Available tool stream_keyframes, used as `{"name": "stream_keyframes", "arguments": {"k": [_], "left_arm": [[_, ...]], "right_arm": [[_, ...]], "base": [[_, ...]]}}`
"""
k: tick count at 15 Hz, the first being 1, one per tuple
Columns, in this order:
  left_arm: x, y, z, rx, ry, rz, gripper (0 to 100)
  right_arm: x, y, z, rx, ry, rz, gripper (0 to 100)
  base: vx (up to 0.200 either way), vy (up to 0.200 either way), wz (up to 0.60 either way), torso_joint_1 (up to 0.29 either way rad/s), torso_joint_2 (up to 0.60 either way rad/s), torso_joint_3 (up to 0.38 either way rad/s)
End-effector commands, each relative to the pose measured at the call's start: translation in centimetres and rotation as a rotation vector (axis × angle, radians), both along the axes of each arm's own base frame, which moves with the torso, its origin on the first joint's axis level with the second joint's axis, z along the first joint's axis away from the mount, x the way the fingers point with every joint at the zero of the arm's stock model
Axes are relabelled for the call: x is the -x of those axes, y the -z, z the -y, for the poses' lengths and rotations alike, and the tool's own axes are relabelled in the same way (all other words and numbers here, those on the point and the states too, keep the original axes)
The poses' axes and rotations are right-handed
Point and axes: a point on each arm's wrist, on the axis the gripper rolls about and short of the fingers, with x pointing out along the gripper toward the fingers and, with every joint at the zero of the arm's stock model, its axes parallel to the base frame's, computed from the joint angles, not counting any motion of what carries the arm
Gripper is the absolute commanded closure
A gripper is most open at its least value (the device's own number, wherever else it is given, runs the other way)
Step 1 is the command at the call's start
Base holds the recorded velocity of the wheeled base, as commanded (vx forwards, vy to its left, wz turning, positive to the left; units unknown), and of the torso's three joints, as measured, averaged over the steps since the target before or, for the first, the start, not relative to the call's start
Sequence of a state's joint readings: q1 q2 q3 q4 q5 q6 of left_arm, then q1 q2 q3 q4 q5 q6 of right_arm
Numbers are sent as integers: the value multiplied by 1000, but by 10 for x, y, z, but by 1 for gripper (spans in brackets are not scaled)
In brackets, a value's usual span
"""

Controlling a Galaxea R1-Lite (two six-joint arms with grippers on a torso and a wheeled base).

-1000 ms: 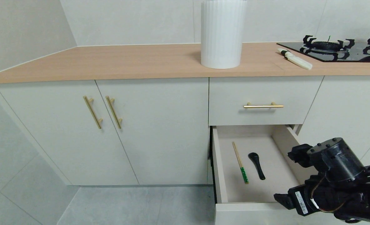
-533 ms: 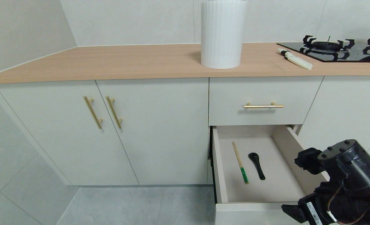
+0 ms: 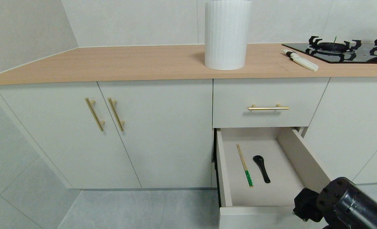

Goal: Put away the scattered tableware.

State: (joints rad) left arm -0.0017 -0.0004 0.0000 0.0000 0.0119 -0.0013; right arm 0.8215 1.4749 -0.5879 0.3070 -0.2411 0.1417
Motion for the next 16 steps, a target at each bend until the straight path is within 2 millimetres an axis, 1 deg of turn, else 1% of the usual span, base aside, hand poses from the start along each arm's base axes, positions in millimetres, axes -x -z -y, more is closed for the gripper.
{"name": "stream_keyframes", "arguments": {"k": [1,4,7,8,10,12,13,14,16], "left_arm": [[0,0,0,0,-1,0,0],[0,0,0,0,-1,0,0],[0,0,0,0,-1,0,0],[0,0,0,0,-1,0,0],[0,0,0,0,-1,0,0],[0,0,0,0,-1,0,0],[0,0,0,0,-1,0,0],[0,0,0,0,-1,0,0],[0,0,0,0,-1,0,0]], "right_arm": [[3,13,0,60,-27,-46,0],[2,22,-1,102,-29,-77,0],[-2,26,-5,113,-20,-89,0],[-6,27,-8,113,-9,-90,0],[-15,28,-15,85,76,-95,0],[-30,33,-27,67,193,-90,0],[-32,35,-30,69,218,-89,0],[-43,37,-40,51,299,-66,0],[-54,34,-46,7,380,-51,0]], "base": [[0,0,0,0,0,0],[0,0,0,0,0,0],[0,0,0,0,0,0],[0,0,0,0,0,0],[0,0,0,0,0,0],[0,0,0,0,0,0],[0,0,0,0,0,0],[0,0,0,0,0,0],[0,0,0,0,0,0]]}}
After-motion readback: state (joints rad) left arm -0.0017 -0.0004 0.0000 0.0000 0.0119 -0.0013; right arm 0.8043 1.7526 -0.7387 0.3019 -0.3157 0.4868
